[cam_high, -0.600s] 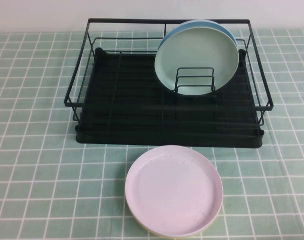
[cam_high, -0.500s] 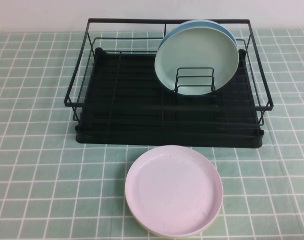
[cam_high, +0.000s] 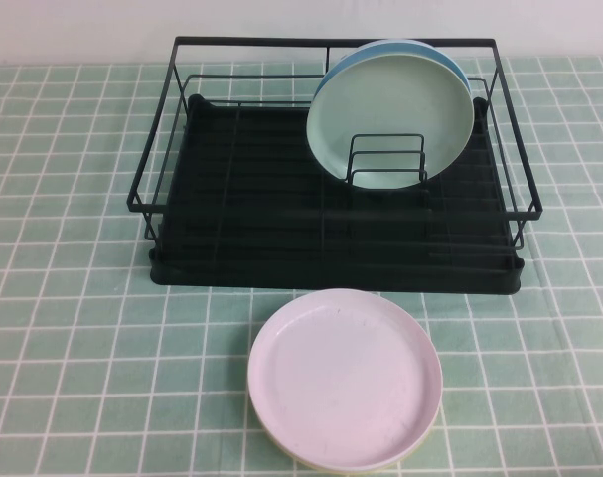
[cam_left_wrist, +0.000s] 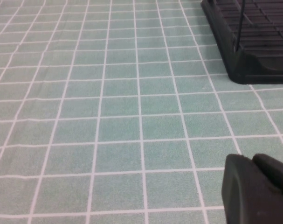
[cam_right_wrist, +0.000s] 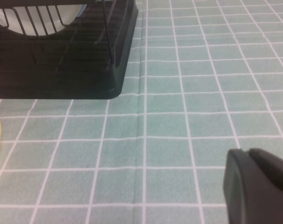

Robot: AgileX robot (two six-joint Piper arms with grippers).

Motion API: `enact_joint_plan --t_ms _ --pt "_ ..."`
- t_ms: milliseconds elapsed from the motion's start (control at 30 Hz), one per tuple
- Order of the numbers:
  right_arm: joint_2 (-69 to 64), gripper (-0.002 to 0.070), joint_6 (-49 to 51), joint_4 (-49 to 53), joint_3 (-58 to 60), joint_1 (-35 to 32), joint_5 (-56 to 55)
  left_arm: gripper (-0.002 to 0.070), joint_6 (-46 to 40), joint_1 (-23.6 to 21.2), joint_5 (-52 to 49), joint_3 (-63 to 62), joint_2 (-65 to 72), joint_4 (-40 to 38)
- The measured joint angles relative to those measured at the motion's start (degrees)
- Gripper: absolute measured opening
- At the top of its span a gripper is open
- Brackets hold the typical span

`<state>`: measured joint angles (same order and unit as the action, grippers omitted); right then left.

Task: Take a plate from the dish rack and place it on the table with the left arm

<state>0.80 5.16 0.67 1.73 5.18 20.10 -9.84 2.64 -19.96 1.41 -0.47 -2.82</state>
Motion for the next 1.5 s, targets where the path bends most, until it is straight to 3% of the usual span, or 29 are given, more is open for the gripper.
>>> enact_joint_plan --t_ms 467,600,800,1067,1300,1500 --pt "0.0 -0.0018 0.0 0.0 0.0 0.0 0.0 -0.0004 1.3 0.0 0.7 0.0 0.0 0.2" --pt "0.0 -0.0018 0.0 0.0 0.0 0.0 0.0 -0.0004 4.9 0.0 3.1 0.0 0.0 -6.3" --pt "0.0 -0.0018 0.0 0.0 0.0 0.0 0.0 -0.0004 14.1 0.0 10.6 0.0 0.0 -23.7" --pt "0.0 -0.0018 0.0 0.0 0.0 0.0 0.0 -0.0004 18.9 0.0 18.5 0.0 0.0 -30.1" --pt "0.0 -0.0018 0.0 0.0 0.0 0.0 0.0 -0.0004 10.2 3.3 -2.8 -16.7 8.6 -25.5" --pt "0.0 -0.0018 0.0 0.0 0.0 0.0 0.0 -0.0004 -13.4 4.4 -21.9 -38.7 29.6 -24.6"
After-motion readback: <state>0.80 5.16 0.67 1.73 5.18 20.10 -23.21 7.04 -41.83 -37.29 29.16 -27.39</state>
